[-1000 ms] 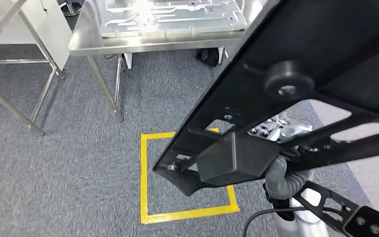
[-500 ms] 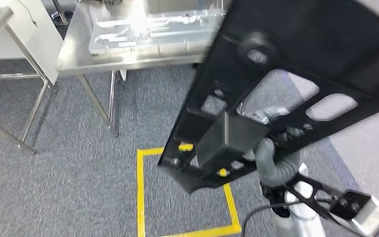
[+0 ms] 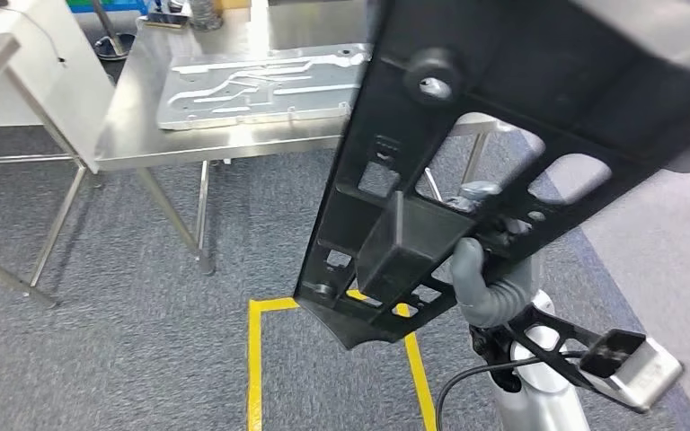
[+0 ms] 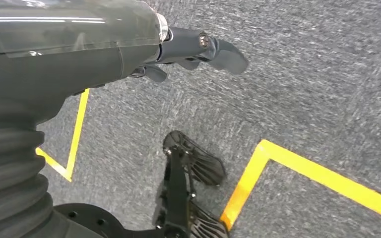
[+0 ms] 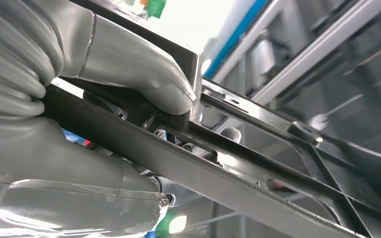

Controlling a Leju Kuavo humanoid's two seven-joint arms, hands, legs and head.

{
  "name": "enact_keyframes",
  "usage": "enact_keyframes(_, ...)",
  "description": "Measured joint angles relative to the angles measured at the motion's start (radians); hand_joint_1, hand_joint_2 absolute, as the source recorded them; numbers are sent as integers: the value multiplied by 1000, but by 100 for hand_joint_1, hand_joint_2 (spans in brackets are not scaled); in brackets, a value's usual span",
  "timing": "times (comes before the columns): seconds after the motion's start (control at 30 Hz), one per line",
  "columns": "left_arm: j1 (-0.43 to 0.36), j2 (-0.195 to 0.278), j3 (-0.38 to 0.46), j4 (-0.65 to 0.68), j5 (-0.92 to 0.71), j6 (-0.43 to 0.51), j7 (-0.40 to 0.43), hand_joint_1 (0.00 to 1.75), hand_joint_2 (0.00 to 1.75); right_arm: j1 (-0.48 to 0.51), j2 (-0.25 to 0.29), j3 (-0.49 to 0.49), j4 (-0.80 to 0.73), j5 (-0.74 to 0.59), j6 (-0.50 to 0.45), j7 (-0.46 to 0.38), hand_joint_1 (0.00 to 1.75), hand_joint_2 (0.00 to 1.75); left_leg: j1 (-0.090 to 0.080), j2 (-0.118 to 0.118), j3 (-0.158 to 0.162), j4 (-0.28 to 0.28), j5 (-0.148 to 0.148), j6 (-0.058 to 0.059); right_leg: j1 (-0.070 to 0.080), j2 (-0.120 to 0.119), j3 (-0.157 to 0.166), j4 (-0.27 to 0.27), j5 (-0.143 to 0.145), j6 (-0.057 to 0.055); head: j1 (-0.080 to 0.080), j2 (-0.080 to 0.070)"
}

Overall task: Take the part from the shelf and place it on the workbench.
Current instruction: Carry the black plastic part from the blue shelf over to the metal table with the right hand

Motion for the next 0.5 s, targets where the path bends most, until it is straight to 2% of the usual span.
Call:
enact_keyframes(0.07,-4,0,0,0,0,0,0,0,175,-5,0,3,1,6,-8,3,175,175,3,3,0,39,4,-10,-1,4,24,-6,-11,-17,-1,0)
enact_keyframes(0.1,-7,-1,0,0,0,0,0,0,175,-8,-1,4,2,7,-10,4,175,175,4,4,-20,80,-2,-13,0,4,36,-8,-17,-24,-1,0)
enact_keyframes(0.13,-9,-2,0,0,0,0,0,0,175,-9,-1,6,3,9,-12,4,175,175,5,5,-55,137,-18,-16,1,4,45,-10,-24,-29,0,0)
enact_keyframes(0.2,-8,-4,0,0,0,0,0,0,175,-8,-1,11,8,12,-13,5,175,175,5,5,-144,251,-75,-17,5,7,60,-10,-42,-35,-1,0)
enact_keyframes(0.23,-6,-3,0,0,0,1,0,0,175,-7,-1,12,10,12,-13,6,175,175,4,5,-179,281,-99,-15,7,9,70,-10,-51,-37,-1,0)
enact_keyframes(0.27,-3,-3,0,0,0,1,0,0,175,-5,-1,13,13,12,-13,6,175,175,3,5,-201,281,-105,-12,10,10,82,-10,-61,-37,-1,0)
enact_keyframes(0.3,-2,-3,0,0,0,1,0,0,175,-5,-1,14,15,12,-13,6,175,175,1,5,-208,251,-85,-6,12,11,96,-10,-72,-37,-1,0)
enact_keyframes(0.33,0,-3,0,0,0,1,0,0,175,-5,-1,14,16,12,-13,7,175,175,-3,5,-204,196,-39,3,14,11,111,-10,-83,-37,-1,0)
enact_keyframes(0.37,1,-3,0,0,0,1,0,0,175,-6,-1,15,18,12,-13,7,175,175,-8,4,-196,136,22,14,16,11,125,-10,-93,-37,0,0)
enact_keyframes(0.43,4,0,0,0,0,2,0,0,175,-7,-1,18,22,12,-13,8,175,175,-18,0,-183,56,94,29,19,14,143,-12,-110,-30,0,0)
enact_keyframes(0.47,5,1,0,0,0,2,1,0,175,-7,-1,19,24,12,-13,9,175,175,-20,-3,-180,41,107,34,20,16,147,-8,-113,-25,0,0)
enact_keyframes(0.5,4,1,0,0,0,2,1,0,175,-8,-1,20,25,12,-13,10,175,175,-19,-4,-174,34,102,36,20,19,150,-4,-113,-18,0,0)
